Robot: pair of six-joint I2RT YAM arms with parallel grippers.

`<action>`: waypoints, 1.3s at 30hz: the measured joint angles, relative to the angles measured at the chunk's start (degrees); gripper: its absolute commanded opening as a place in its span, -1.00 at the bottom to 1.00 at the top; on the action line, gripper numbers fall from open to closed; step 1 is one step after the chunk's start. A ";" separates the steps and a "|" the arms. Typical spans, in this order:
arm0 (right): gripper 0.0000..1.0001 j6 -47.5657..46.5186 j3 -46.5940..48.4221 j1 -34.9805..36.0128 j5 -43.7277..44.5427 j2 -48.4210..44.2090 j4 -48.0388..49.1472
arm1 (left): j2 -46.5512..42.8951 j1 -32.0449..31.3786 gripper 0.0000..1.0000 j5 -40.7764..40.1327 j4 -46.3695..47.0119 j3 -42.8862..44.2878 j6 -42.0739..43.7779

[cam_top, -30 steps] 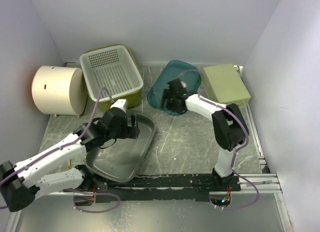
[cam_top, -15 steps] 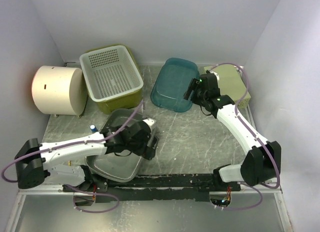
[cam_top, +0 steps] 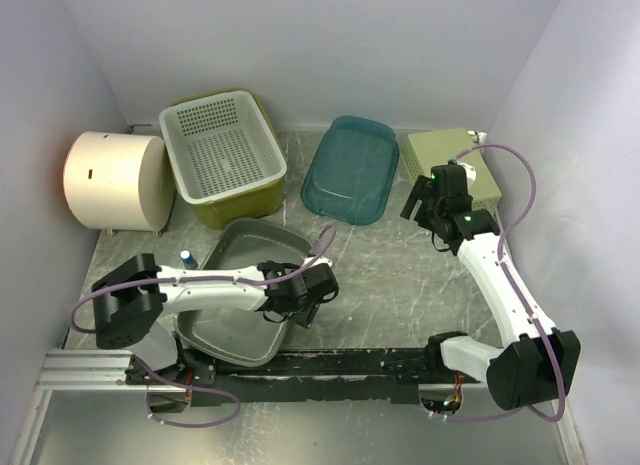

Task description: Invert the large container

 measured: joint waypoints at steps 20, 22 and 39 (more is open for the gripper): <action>0.61 1.73 21.20 -2.54 -7.82 -10.49 -8.70 | 5.38 -0.42 -0.87 15.13 1.46 26.29 -2.56; 0.61 2.10 24.02 -2.56 -7.72 -12.39 -9.33 | 2.16 0.98 -0.87 19.76 6.01 23.21 -4.68; 0.61 5.53 15.93 -2.62 -9.84 -17.18 -6.78 | -12.70 21.07 -0.86 41.83 69.72 -17.14 -37.38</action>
